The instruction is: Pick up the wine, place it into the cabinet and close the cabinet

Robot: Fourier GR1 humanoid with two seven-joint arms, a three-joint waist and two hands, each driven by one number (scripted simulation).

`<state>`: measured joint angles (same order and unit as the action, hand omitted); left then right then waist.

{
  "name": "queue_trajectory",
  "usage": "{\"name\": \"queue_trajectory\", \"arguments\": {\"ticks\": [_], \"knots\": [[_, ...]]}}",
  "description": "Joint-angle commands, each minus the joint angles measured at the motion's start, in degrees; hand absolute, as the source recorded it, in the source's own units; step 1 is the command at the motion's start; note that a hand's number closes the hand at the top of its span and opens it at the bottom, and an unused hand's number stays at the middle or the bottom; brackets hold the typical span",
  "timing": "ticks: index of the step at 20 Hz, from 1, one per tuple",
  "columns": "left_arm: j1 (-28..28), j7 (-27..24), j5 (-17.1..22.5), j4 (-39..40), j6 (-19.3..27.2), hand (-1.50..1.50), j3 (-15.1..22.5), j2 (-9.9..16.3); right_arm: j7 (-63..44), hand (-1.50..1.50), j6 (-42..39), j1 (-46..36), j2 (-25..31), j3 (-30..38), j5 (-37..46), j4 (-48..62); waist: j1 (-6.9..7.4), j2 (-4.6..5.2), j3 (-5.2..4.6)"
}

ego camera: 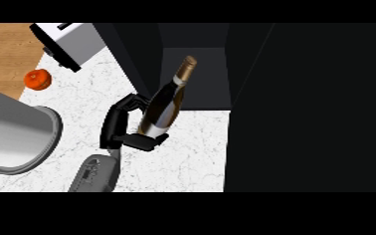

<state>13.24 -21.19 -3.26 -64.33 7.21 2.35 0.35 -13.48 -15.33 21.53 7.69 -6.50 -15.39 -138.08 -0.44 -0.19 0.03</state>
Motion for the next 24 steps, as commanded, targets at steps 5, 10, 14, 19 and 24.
{"name": "queue_trajectory", "arguments": {"ticks": [5, 10, 14, 19, 24], "knots": [[5.4, 10.7, -6.7, -2.1, 9.9, 1.50, 8.5, -0.3, -0.1, -1.50, -1.5, 5.0, -0.2, 0.7, -5.2, -7.1, -0.62, -0.03, 0.02], [11.8, 11.3, -2.8, 4.6, 15.2, 1.50, 11.7, -0.3, -2.7, -1.50, -0.7, 2.8, 0.4, 1.6, -6.7, -8.3, -1.41, 0.28, -0.07], [13.1, 14.1, 0.4, 2.1, 15.7, 1.50, 14.1, -0.2, -0.4, -1.50, -1.7, 3.3, -0.4, 0.1, -5.1, -6.2, -1.90, 0.29, -0.08], [14.5, 18.1, 0.3, 2.9, 19.9, 1.50, 15.8, -0.2, 0.5, -1.50, -2.2, 1.8, -0.2, 1.9, -5.7, -4.0, -1.57, 0.32, -0.04], [17.5, 20.7, -2.0, 7.2, 25.0, 1.50, 18.0, -0.1, 0.0, -1.50, -2.6, 2.0, -0.1, -0.1, -4.0, -4.5, -3.16, 0.58, -0.07]]}}
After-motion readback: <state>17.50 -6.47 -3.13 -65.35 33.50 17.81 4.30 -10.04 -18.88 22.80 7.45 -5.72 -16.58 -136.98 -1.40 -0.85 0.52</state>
